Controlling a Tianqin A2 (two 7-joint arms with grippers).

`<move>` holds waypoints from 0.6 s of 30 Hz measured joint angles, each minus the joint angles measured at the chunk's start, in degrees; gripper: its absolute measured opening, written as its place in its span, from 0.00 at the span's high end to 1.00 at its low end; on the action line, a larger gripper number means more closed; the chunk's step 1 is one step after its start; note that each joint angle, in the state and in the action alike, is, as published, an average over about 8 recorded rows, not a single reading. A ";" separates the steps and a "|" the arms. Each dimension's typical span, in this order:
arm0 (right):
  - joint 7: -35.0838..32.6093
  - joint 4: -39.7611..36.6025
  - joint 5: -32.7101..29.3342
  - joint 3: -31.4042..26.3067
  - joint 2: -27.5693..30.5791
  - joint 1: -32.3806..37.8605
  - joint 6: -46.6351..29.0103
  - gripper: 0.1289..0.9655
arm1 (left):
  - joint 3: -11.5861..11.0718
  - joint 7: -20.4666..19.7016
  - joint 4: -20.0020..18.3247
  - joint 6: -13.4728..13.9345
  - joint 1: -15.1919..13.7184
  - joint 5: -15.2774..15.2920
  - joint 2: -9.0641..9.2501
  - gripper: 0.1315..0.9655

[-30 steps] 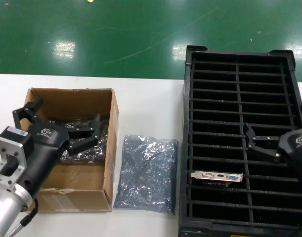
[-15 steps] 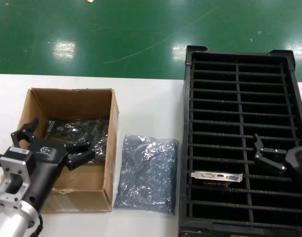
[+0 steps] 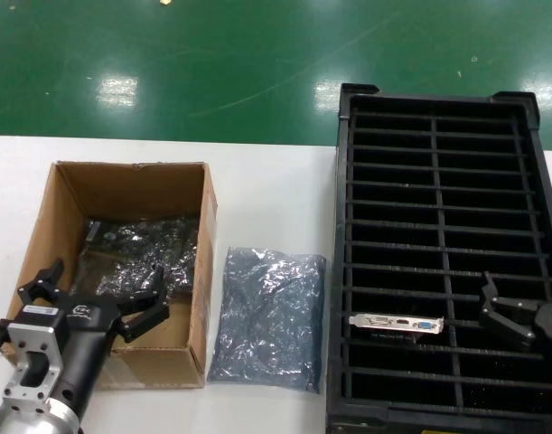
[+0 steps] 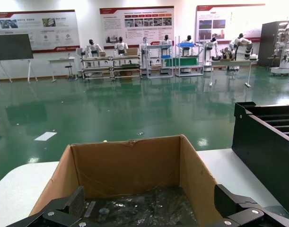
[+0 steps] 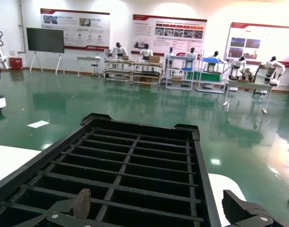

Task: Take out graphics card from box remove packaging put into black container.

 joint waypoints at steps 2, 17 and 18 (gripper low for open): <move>-0.31 -0.06 0.42 -0.03 -0.03 -0.18 0.29 0.00 | -0.01 0.60 0.18 -0.19 0.10 -0.53 0.20 0.00; -0.43 -0.08 0.60 -0.05 -0.05 -0.25 0.40 0.00 | -0.01 0.85 0.25 -0.26 0.14 -0.75 0.28 0.00; -0.43 -0.08 0.60 -0.05 -0.05 -0.25 0.40 0.00 | -0.01 0.85 0.25 -0.26 0.14 -0.75 0.28 0.00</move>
